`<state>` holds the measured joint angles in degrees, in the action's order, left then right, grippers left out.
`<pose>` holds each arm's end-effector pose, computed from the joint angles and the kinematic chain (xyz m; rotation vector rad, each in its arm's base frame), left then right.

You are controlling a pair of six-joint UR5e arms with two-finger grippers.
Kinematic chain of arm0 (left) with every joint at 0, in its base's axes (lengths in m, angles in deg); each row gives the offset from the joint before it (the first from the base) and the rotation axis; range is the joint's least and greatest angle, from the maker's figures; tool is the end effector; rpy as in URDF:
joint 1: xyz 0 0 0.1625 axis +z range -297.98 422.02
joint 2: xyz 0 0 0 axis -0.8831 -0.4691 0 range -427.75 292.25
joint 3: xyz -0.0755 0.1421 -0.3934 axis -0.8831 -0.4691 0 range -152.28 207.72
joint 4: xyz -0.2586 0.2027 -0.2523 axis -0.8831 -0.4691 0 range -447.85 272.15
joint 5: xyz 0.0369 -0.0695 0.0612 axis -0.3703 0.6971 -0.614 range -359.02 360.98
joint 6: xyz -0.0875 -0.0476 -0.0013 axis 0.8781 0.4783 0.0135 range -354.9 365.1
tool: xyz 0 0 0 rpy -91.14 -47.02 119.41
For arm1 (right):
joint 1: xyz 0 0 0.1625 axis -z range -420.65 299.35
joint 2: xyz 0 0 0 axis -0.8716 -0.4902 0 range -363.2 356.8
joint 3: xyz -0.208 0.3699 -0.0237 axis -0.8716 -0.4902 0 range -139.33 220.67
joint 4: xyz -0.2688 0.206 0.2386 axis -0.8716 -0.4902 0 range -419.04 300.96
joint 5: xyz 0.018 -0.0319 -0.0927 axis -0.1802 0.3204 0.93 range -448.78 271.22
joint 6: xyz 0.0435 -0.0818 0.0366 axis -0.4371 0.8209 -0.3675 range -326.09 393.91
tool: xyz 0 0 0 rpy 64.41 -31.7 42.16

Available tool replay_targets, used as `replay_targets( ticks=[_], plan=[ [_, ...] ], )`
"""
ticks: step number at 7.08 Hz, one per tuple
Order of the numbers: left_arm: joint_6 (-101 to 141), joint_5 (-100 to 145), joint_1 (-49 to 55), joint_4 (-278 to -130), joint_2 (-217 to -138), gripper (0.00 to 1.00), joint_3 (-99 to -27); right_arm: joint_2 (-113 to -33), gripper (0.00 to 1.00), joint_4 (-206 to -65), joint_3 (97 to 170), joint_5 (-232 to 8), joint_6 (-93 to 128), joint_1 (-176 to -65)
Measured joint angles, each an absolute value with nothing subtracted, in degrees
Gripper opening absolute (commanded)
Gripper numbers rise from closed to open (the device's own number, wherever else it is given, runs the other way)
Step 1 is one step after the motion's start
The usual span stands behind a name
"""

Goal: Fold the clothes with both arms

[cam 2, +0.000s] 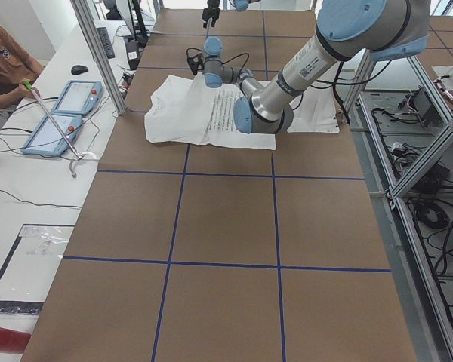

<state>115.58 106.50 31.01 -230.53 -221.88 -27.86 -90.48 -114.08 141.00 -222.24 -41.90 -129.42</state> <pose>0.6577 -0.5197 0.0675 -0.0917 1.4625 -0.5409 -0.1290 -0.5106 0.4727 -0.0067 -1.0787 0.5430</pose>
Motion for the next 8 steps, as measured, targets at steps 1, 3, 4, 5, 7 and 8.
replay_targets(
  ticks=[1,3,4,5,7,8],
  plan=[
    [115.63,104.61,32.06,-232.14,-223.44,0.00,-25.12,-90.90,1.00,-114.02,141.10,-222.67,-41.86,-129.64],
    [115.66,101.99,33.38,-234.04,-225.21,0.00,-22.31,-91.36,1.00,-113.99,141.08,-223.21,-41.76,-129.86],
    [115.66,100.93,33.56,-235.05,-225.83,0.00,-21.18,-91.43,1.00,-114.03,141.05,-223.27,-41.75,-129.89],
    [115.66,100.15,33.64,-236.43,-226.63,0.07,-19.33,-91.48,1.00,-114.04,141.05,-223.27,-41.76,-129.89],
    [115.66,99.26,33.88,-237.53,-227.52,0.63,-17.47,-91.47,1.00,-114.06,140.98,-223.07,-41.82,-129.83],
    [115.99,98.49,34.31,-237.73,-227.65,0.72,-17.28,-91.39,1.00,-114.04,141.05,-222.96,-42.11,-129.79]
  ],
)
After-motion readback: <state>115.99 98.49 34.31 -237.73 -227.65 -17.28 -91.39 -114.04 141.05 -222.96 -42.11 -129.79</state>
